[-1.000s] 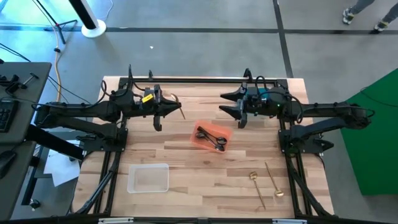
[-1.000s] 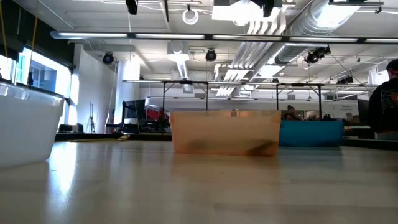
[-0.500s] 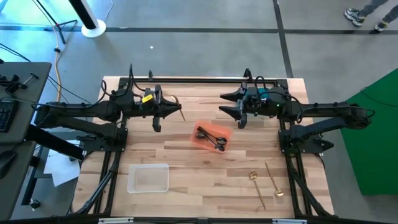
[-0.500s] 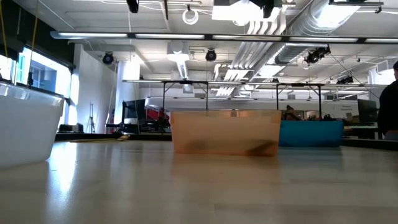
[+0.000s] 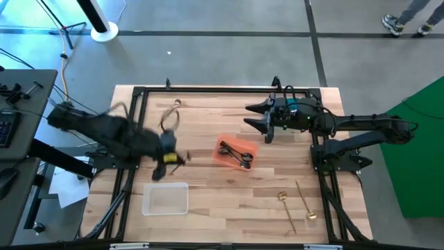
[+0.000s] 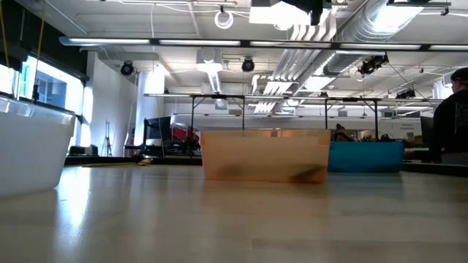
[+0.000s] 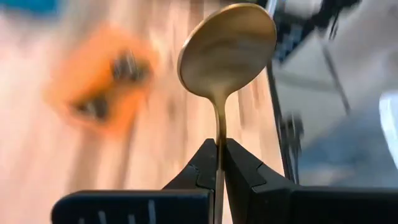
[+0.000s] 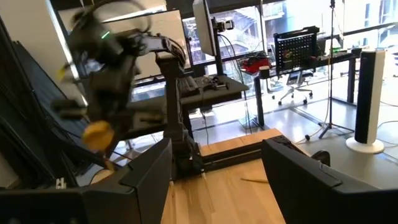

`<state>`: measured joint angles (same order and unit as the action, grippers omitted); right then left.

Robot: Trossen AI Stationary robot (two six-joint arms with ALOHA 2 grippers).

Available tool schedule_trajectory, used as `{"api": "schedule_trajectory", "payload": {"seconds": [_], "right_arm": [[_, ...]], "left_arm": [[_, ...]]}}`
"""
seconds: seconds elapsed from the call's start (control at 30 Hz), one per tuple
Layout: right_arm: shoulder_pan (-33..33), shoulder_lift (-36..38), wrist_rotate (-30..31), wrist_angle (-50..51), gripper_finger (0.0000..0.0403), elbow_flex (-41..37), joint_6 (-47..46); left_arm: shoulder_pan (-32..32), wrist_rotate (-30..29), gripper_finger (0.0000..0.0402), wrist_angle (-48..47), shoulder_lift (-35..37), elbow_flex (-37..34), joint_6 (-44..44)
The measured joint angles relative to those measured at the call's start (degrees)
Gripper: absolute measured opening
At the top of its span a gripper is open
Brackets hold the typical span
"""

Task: Sort silverware by color (type)
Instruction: Put the top right golden spoon into the white bin

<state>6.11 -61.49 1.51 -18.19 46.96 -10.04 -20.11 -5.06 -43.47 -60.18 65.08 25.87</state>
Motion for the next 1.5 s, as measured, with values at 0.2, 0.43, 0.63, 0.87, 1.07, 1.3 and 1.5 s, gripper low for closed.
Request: {"api": "schedule_trajectory", "payload": {"seconds": [0.2, 0.43, 0.63, 0.87, 1.07, 1.3, 1.5], "right_arm": [[0.0, 0.0, 2.2, 0.4, 0.0234, 0.0, 0.0], [0.0, 0.0, 4.4, 1.3, 0.0234, 0.0, 0.0], [0.0, 0.0, 4.6, 2.5, 0.0234, 0.0, -0.5], [0.0, -0.1, 4.6, 2.9, 0.0234, 0.0, -0.5], [0.0, -0.1, 4.5, 2.9, 0.0234, 0.0, -0.6], [0.0, -0.1, 4.6, 3.0, 0.0234, 0.0, -0.6], [0.0, -0.1, 4.6, 3.4, 0.0234, 0.0, -0.6]], "left_arm": [[-12.4, -0.2, 0.0000, -9.8, -9.4, 0.0, 5.1], [-16.4, 5.7, 0.0000, -9.7, -20.3, -0.1, -4.9], [-15.0, 13.7, 0.0000, -4.5, -23.1, -5.3, -7.7], [-12.0, 13.3, 0.0000, -0.7, -23.1, -11.2, -14.0], [-9.6, 16.8, 0.0000, 1.7, -23.6, -14.7, -15.7], [-8.6, 17.7, 0.0000, 4.6, -26.4, -16.6, -19.1], [-8.3, 19.9, 0.0000, 4.7, -31.3, -16.6, -20.5]]}}
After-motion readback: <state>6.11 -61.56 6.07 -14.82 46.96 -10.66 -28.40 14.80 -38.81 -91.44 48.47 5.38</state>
